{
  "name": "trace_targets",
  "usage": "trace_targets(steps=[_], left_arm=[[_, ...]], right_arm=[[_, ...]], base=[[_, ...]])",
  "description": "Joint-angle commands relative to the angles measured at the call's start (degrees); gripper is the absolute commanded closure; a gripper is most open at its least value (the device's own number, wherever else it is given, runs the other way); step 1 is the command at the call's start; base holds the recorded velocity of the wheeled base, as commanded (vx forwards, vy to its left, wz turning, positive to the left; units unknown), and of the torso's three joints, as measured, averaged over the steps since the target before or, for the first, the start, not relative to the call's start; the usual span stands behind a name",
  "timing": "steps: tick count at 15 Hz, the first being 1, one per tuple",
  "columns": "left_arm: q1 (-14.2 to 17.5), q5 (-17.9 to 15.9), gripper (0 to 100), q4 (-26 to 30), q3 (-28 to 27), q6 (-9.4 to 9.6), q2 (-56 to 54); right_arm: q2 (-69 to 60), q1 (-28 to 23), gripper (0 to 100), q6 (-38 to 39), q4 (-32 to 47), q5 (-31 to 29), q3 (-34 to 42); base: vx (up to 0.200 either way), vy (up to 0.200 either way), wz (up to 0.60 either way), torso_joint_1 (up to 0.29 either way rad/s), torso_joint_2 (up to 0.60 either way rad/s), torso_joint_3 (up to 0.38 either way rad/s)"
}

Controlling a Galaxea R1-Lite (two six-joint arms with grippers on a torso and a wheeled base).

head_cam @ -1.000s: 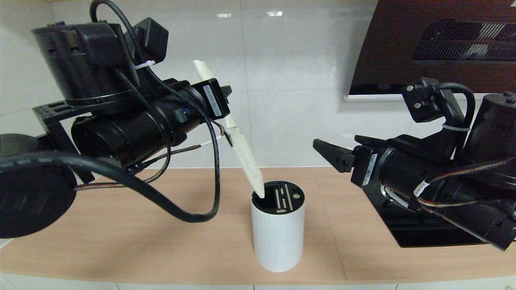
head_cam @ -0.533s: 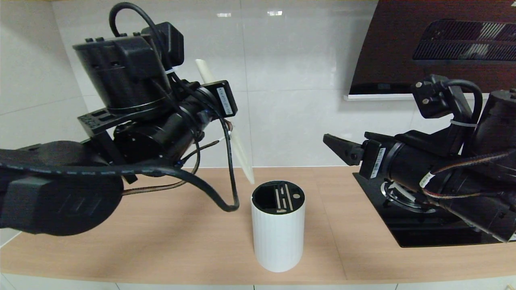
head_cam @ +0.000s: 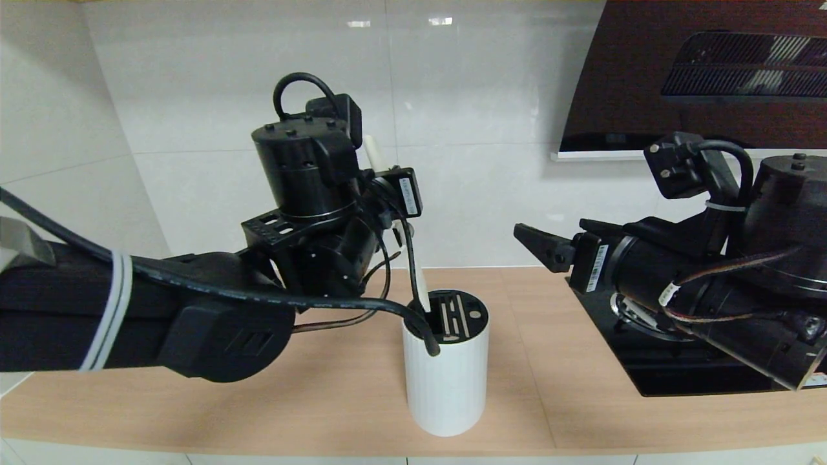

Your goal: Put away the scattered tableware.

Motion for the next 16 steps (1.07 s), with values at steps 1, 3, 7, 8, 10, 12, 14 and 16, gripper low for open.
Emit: trace_targets(steps=[1, 3, 7, 8, 10, 12, 14, 16], left_arm=[[-0.05, 1.67, 100, 0.02, -0.94, -0.08, 4.04], [-0.14, 3.08, 100, -1.13, -1.82, -0.17, 5.44], [-0.23, 3.08, 100, -1.74, -1.82, -0.17, 6.76], [-0.23, 3.16, 100, -1.83, -1.82, -0.17, 7.38], [-1.11, 3.25, 100, -1.83, -1.82, -0.52, 9.13], [-1.46, 3.25, 100, -1.83, -1.73, -0.52, 10.01], [-2.87, 3.08, 100, -1.74, -1.12, -0.96, 11.51], [-3.22, 2.99, 100, -1.65, -0.85, -1.31, 12.47]], right_arm=[[0.48, 0.02, 0, -0.03, -0.03, -0.01, 0.16], [0.92, 0.02, 0, -0.03, -0.29, -0.01, 0.51], [1.18, 0.02, 0, -0.03, -0.38, -0.01, 0.51], [1.18, 0.02, 0, -0.03, -0.38, -0.01, 0.51], [1.18, 0.11, 0, -0.03, -0.46, -0.01, 0.6], [1.18, 0.11, 0, -0.03, -0.46, -0.01, 0.6], [1.18, 0.02, 0, -0.03, -0.46, -0.01, 0.6], [1.27, 0.11, 0, -0.03, -0.46, -0.01, 0.68]], base=[[0.0, 0.0, 0.0, 0.0, 0.0, 0.0], [0.0, 0.0, 0.0, 0.0, 0.0, 0.0], [0.0, 0.0, 0.0, 0.0, 0.0, 0.0], [0.0, 0.0, 0.0, 0.0, 0.0, 0.0], [0.0, 0.0, 0.0, 0.0, 0.0, 0.0], [0.0, 0.0, 0.0, 0.0, 0.0, 0.0], [0.0, 0.0, 0.0, 0.0, 0.0, 0.0], [0.0, 0.0, 0.0, 0.0, 0.0, 0.0]])
